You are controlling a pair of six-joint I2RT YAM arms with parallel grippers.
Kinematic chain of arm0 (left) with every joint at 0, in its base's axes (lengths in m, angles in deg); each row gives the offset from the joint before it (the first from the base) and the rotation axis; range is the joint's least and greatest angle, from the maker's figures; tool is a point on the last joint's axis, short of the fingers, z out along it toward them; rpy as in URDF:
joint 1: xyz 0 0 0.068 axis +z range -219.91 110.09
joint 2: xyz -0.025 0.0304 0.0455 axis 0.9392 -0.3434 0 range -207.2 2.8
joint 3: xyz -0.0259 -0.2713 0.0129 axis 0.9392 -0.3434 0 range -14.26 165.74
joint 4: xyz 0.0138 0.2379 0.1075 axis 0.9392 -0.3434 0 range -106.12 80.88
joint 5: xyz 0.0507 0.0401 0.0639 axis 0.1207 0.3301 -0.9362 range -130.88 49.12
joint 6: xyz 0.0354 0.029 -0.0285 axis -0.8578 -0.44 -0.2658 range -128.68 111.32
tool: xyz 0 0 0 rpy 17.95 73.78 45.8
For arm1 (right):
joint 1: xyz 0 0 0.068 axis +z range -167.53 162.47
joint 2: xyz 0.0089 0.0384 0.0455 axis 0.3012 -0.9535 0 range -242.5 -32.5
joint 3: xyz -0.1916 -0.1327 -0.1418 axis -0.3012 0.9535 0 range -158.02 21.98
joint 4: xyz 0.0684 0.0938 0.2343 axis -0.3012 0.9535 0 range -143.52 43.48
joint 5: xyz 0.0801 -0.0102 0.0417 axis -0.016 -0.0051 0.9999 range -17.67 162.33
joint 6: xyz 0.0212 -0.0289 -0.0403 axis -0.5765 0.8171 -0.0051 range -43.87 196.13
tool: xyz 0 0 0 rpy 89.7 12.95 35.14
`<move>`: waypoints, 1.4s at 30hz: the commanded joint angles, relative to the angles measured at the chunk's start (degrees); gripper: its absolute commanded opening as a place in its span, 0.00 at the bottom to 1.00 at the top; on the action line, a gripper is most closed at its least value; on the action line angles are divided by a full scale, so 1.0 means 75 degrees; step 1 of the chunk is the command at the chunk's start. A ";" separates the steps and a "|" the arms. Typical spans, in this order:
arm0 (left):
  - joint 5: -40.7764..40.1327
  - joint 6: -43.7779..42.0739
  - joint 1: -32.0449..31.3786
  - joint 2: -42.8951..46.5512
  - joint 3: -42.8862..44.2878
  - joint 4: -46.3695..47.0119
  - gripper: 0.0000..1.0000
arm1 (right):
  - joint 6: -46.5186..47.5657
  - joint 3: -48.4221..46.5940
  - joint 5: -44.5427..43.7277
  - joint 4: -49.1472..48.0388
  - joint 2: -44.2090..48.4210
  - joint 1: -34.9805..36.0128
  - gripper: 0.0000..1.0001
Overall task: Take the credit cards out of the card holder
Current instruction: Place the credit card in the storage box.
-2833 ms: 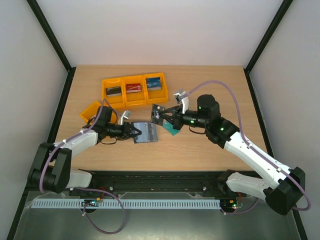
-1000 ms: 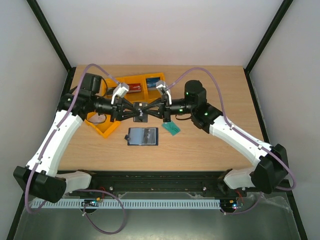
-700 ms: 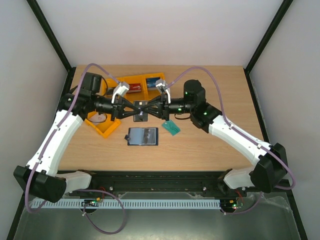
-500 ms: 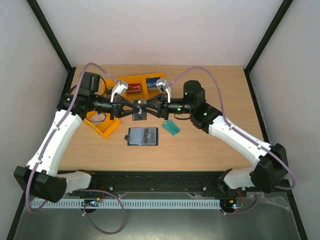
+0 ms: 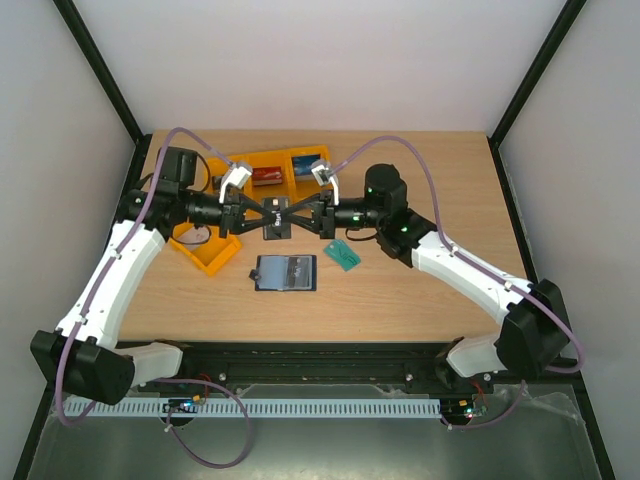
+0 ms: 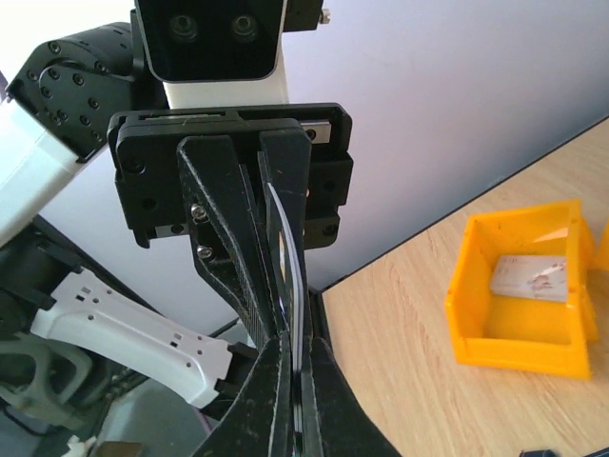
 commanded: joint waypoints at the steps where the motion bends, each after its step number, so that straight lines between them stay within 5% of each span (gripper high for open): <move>1: 0.0288 0.0201 0.0040 0.0136 -0.0100 0.0205 0.02 | -0.0356 -0.0078 0.0314 -0.0661 -0.0007 0.0102 0.02; 11: 0.0287 0.0100 0.0066 0.0171 -0.0192 0.0148 0.02 | 0.0081 -0.0379 -0.0046 0.0392 0.0073 0.0099 0.02; 16: 0.0344 0.0011 0.0101 0.0177 -0.0147 0.0097 0.02 | -0.0222 -0.0100 0.0153 -0.0147 0.0116 0.0114 0.12; 24: 0.0178 0.0282 0.0119 0.0200 -0.0322 0.0338 0.02 | -0.0209 -0.0258 0.0094 -0.0077 -0.0102 0.0223 0.02; 31: -0.0278 0.1305 0.0589 0.0282 -0.0866 0.1251 0.40 | 0.0393 -0.0620 -0.0679 0.1361 -0.0120 0.0189 0.02; 42: -0.1140 0.1031 0.1015 0.0508 -0.1052 0.1124 0.71 | 0.0537 -0.0820 -0.1474 0.2417 -0.0226 -0.0144 0.02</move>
